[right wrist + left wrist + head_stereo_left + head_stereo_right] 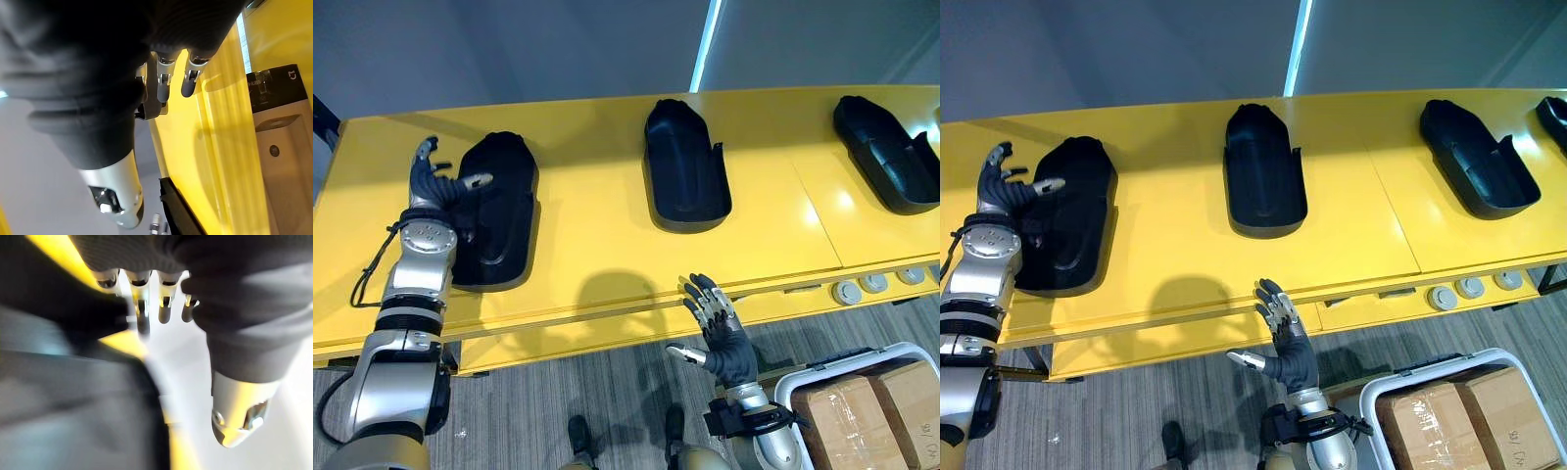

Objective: Walk over and take plastic housings, then place them on the shelf

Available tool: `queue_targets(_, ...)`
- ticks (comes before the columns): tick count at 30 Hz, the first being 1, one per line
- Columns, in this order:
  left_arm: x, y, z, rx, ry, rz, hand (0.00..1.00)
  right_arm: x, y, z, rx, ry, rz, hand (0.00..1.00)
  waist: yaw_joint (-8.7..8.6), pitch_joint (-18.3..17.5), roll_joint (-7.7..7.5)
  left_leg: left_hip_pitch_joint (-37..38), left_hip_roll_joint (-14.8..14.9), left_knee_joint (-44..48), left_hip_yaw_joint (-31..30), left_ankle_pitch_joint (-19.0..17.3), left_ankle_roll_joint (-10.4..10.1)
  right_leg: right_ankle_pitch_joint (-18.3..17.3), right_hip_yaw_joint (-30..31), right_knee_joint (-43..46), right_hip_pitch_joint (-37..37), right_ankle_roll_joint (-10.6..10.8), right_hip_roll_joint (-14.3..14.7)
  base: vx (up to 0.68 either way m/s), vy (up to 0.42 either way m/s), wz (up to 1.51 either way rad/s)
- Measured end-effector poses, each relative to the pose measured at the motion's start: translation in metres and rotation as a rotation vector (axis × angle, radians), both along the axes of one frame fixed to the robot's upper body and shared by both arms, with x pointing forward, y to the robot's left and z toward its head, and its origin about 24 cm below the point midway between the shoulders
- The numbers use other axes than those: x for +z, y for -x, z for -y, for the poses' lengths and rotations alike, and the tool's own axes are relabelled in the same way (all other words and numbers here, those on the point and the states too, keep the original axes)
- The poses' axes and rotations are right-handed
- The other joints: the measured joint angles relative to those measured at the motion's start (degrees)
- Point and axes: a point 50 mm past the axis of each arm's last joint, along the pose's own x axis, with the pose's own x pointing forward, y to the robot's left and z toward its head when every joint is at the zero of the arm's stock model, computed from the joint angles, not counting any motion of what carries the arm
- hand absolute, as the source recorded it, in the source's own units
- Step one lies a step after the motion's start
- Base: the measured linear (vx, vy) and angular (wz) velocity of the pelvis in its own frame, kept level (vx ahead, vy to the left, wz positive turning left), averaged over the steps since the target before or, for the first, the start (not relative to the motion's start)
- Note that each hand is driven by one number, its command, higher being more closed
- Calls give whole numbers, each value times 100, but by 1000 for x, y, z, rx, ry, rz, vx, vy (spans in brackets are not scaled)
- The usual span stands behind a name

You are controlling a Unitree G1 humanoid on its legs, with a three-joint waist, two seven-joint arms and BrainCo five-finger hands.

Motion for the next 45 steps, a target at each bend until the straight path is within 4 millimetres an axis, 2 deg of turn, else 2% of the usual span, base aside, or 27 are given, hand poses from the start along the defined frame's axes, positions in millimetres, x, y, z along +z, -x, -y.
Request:
queue_targets(1, 18, 5, 5, -6, 8, 89, 0, 0, 0, 0, 0, 1, 0, 0, 6, -67, 56, -2, -13, -16, -28, 14, 13, 0, -29, 0, 8, 0, -8, -34, 28, 10)
queue_targets(3, 36, 12, 6, 2, 12, 180, 0, 0, 0, 0, -1, 6, -3, 0, 9, -151, 143, 30, -30, -48, -100, 46, 11, -2, -122, -2, 71, 0, -23, -30, 23, 19)
queue_targets(5, 46, 16, 4, 30, 1, 221, 0, -1, -1, 0, 2, 10, -6, 0, 20, -212, 216, 136, -35, -98, -167, 71, 11, -10, -169, -11, 197, -3, -23, -27, 19, 17)
queue_targets(7, 53, 22, -6, 154, -86, 236, 0, -1, -1, 0, 10, 13, -3, 0, 70, -429, 330, 169, -44, -99, -199, 82, 20, -21, -218, -21, 257, -2, -31, -42, 23, 11)
queue_targets(10, 67, 36, -5, 248, -197, 291, 0, -4, -3, 6, -13, 24, -12, 0, 75, -521, 393, 178, -58, -103, -371, 125, 30, -25, -419, -75, 397, 1, -43, -65, 15, 29)
queue_targets(11, 72, 48, -5, 269, -223, 346, 100, -6, -3, 8, -21, 28, -22, 0, 82, -565, 393, 170, -57, -104, -392, 131, 32, -32, -435, -78, 400, -9, -42, -72, 27, 11)
queue_targets(12, 70, 68, -4, 287, -264, 412, 100, -10, -4, 12, -40, 37, -37, 0, 86, -653, 407, 169, -59, -106, -407, 132, 33, -35, -439, -81, 406, -12, -43, -49, 23, 5)
queue_targets(13, 65, 77, -3, 293, -280, 432, 100, -11, -4, 14, -50, 40, -42, 0, 95, -708, 418, 172, -63, -107, -410, 132, 33, -33, -440, -82, 411, -8, -48, 0, 0, 0)
queue_targets(14, 47, 96, -2, 288, -283, 448, 100, -12, -3, 19, -73, 55, -47, 0, 119, -832, 450, 176, -75, -108, -421, 132, 33, -37, -445, -84, 421, 22, -61, 5, 32, 4)
queue_targets(15, 19, 116, -1, 284, -262, 437, 100, -12, -4, 23, -96, 82, -42, 0, 158, -916, 477, 206, -83, -108, -441, 130, 32, -41, -451, -87, 461, 28, -70, 11, 30, 6)
queue_targets(16, 5, 126, 0, 275, -247, 425, 100, -12, -4, 25, -106, 88, -40, 0, 183, -928, 480, 231, -83, -108, -446, 129, 30, -45, -455, -91, 498, 33, -71, 11, 21, 9)
queue_targets(17, -25, 144, 5, 254, -198, 376, 100, -12, -5, 28, -129, 97, -38, 0, 248, -941, 467, 281, -77, -109, -461, 122, 20, -53, -475, -94, 558, 42, -68, -11, 15, 8)
queue_targets(18, -58, 163, 13, 235, -127, 288, 100, -11, -5, 29, -145, 104, -35, 0, 336, -980, 457, 280, -74, -112, -468, 117, 12, -54, -483, -103, 565, 44, -67, -20, 15, 7)
queue_targets(19, -74, 171, 19, 223, -84, 240, 100, -11, -5, 29, -152, 100, -33, 0, 374, -990, 454, 273, -76, -126, -475, 114, 8, -55, -490, -109, 567, 45, -69, -40, 21, 11)
queue_targets(20, -102, 187, 33, 176, 17, 155, 100, -10, -6, 29, -161, 89, -29, 0, 443, -992, 451, 248, -87, -129, -518, 105, -3, -70, -537, -139, 585, 32, -83, -51, 30, 24)
queue_targets(21, -120, 198, 50, 105, 116, 92, 100, -9, -6, 28, -166, 78, -22, 0, 477, -993, 447, 164, -104, -130, -610, 99, -15, -85, -622, -157, 582, 56, -105, -63, 33, 33)
queue_targets(23, -137, 209, 69, 24, 230, 44, 100, -7, -7, 26, -173, 64, -6, 0, 498, -984, 445, 35, -105, -130, -668, 128, 1, -94, -749, -169, 512, 79, -115, -80, 28, 34)
queue_targets(25, -146, 216, 75, 13, 313, 25, 100, -3, -9, 24, -174, 55, 15, 0, 502, -927, 422, -136, -84, -129, -665, 176, 14, -82, -761, -164, 352, 94, -103, -91, 21, 14)
queue_targets(29, -155, 217, 74, 16, 358, 9, 100, 1, -11, 24, -196, 58, 39, 0, 502, -674, 376, -308, -80, -127, -661, 263, -7, -53, -756, -129, 184, 116, -96, -50, 8, 1)
queue_targets(34, -162, 204, 74, -64, 467, 33, 100, 3, -12, 24, -218, 82, 60, 0, 495, -322, 224, -532, -113, -105, -666, 322, 44, 21, -759, -65, -59, 74, -126, 0, 0, 0)
queue_targets(37, -160, 195, 75, -110, 484, 54, 100, 5, -13, 24, -216, 81, 70, 0, 481, -159, 212, -561, -133, -105, -637, 323, 45, 18, -742, -33, -121, 74, -151, 7, 5, -2)
queue_targets(43, -140, 159, 74, -217, 488, 172, 100, 13, -19, 22, -214, 71, 114, 0, 427, 76, 150, -706, -134, -103, -475, 314, 36, 19, -590, 10, -374, 73, -160, 3, 5, -11)
queue_targets(45, -129, 152, 72, -251, 460, 210, 100, 15, -21, 21, -213, 68, 126, 0, 295, 158, 122, -718, -132, -104, -432, 301, 25, 19, -546, 17, -421, 73, -162, -12, 2, -12)
